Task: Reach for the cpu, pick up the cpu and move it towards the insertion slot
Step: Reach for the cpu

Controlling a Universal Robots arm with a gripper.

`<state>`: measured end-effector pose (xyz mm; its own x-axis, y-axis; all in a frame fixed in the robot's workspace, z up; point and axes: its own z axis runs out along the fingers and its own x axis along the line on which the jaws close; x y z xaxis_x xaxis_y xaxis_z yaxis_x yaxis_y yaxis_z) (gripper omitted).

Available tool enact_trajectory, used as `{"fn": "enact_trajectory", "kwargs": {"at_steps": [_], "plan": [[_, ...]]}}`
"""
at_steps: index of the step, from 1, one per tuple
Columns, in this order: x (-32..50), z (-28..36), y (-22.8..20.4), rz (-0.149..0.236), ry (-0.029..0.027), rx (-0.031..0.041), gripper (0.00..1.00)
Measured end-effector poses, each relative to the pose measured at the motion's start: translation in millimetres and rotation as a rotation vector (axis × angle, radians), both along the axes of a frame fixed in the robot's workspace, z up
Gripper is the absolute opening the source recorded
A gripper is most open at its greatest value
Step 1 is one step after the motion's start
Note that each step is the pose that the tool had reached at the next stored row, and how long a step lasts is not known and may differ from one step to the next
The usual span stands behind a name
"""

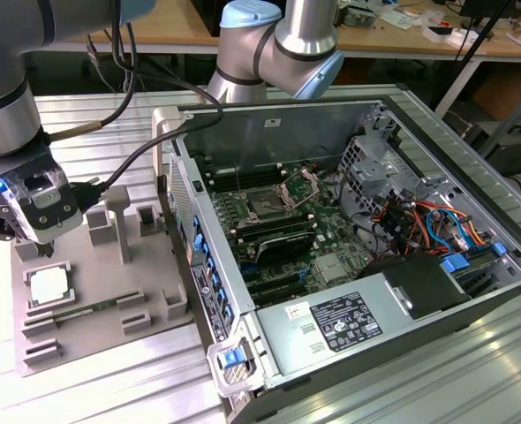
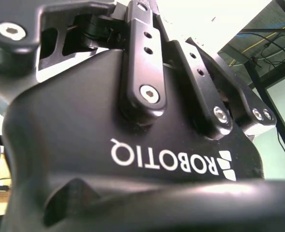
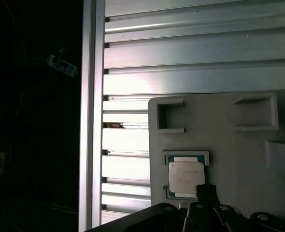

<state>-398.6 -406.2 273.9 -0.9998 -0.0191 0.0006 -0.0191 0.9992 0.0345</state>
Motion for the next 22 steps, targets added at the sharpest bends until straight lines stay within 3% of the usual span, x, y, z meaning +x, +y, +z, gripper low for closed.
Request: {"fn": "enact_trajectory", "kwargs": {"at_steps": [22], "plan": [[-0.1,-4.3,0.0,0.0,0.0,0.0,0.11]]}}
